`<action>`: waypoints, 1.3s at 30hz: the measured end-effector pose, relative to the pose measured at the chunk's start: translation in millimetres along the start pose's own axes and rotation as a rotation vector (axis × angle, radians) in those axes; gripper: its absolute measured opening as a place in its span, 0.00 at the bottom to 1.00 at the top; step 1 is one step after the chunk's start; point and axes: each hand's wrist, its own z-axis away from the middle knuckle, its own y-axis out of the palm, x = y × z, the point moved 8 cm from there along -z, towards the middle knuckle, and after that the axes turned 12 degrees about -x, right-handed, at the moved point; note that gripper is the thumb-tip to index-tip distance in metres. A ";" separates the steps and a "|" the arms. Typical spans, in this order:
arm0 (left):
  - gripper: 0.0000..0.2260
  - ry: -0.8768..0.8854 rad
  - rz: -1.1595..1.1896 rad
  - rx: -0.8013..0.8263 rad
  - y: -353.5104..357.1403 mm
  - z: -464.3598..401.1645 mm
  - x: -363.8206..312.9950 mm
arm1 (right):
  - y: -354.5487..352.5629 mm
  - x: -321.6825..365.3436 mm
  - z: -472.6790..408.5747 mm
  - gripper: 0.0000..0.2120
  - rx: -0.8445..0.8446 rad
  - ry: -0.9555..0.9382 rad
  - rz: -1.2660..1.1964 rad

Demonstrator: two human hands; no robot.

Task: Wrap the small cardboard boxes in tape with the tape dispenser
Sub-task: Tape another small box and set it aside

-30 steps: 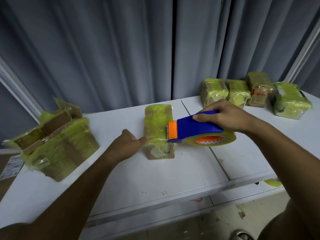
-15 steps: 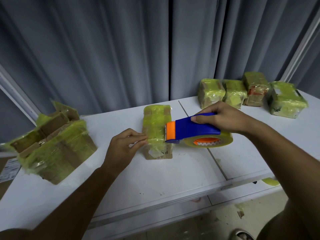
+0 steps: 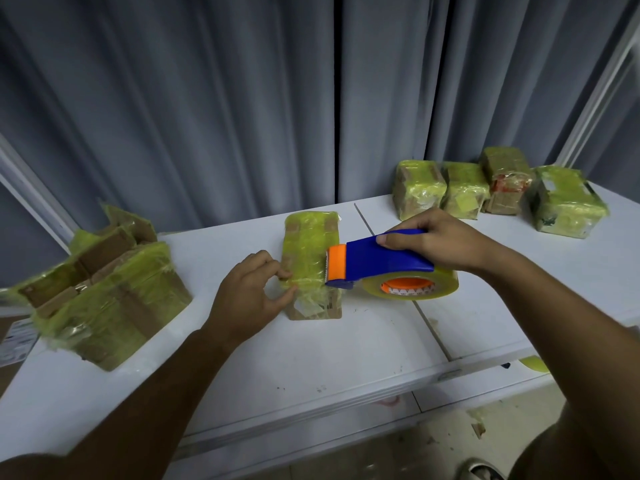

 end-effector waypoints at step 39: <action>0.16 0.116 -0.160 0.164 34.3 -1.6 -37.9 | -8.8 -8.4 12.1 0.13 -0.038 -0.059 0.282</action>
